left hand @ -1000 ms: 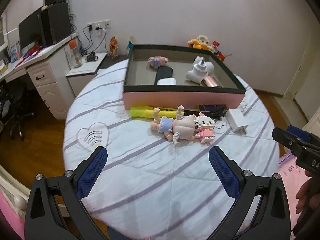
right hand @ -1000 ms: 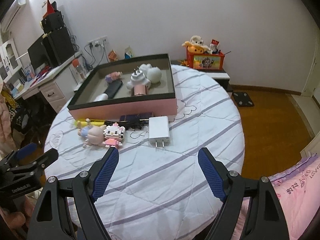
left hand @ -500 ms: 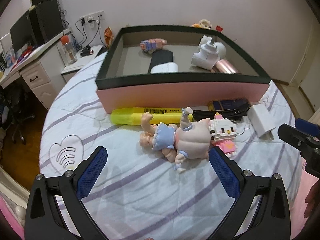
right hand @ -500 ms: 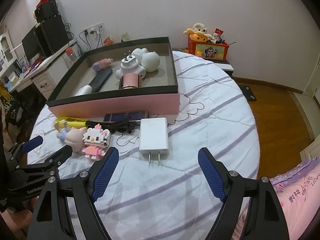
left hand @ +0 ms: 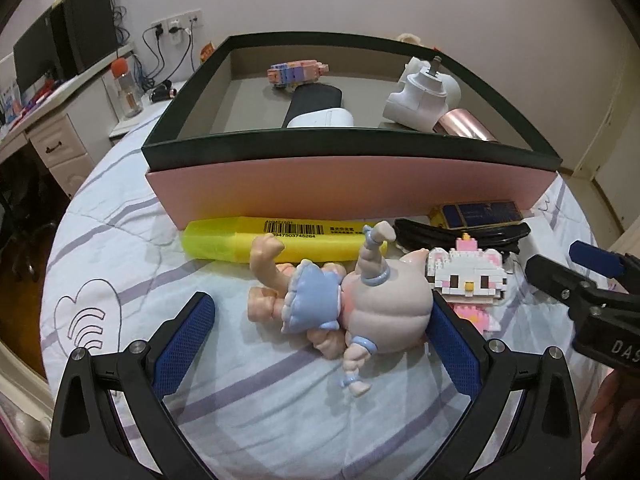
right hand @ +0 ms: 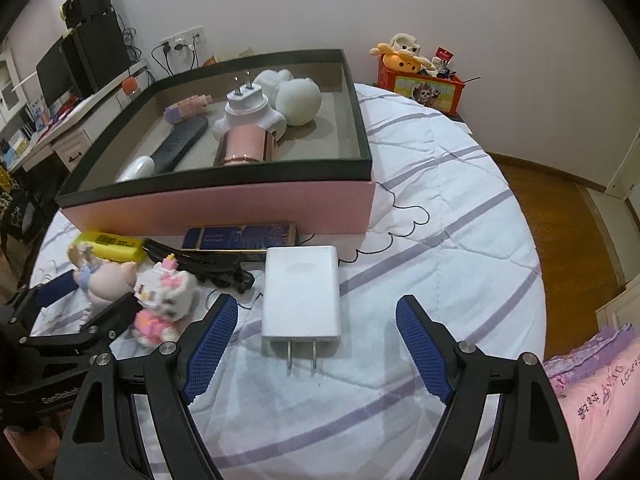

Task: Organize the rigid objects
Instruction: 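Move the left tool to the doll figure while the right tool approaches the white charger, then grasp the doll figure with the left tool while the right tool grasps the white charger, then carry the doll with the left tool while the right tool carries the charger over the box, then open both tools to drop the doll and charger into the box, then pull both tools back from the box and pause, then move the right tool to the block cat and grasp it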

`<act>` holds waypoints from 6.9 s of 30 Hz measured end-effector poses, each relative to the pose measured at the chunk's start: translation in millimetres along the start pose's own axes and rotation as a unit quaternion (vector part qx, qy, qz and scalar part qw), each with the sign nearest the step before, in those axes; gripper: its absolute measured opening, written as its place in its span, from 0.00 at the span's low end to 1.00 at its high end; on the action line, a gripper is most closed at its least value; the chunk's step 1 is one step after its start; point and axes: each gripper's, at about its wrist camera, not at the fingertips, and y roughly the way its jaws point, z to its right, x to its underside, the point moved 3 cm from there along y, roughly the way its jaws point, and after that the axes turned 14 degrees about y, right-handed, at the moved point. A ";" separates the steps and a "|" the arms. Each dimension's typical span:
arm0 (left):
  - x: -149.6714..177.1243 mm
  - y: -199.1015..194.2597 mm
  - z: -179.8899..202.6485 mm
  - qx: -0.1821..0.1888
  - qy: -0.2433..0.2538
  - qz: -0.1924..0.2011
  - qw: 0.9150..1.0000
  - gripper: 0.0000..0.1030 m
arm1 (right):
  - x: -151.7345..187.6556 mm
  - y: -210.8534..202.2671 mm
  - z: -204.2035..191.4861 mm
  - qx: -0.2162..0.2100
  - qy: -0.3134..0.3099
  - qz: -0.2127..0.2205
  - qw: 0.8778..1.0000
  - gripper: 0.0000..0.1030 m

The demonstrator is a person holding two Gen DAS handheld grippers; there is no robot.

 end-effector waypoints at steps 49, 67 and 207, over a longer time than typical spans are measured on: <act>-61.1 -106.3 -54.7 0.014 -0.002 0.103 0.995 0.79 | -54.3 -92.4 -61.1 -0.085 -0.074 0.091 0.989 0.39; -131.5 -33.4 -64.6 0.025 0.004 0.081 0.996 0.79 | -108.7 -9.7 -97.3 -0.090 -0.091 0.036 0.991 0.40; 25.8 -94.6 -69.3 -0.002 -0.051 0.024 0.998 1.00 | 28.8 -21.7 -61.2 -0.073 -0.003 -0.035 0.997 0.79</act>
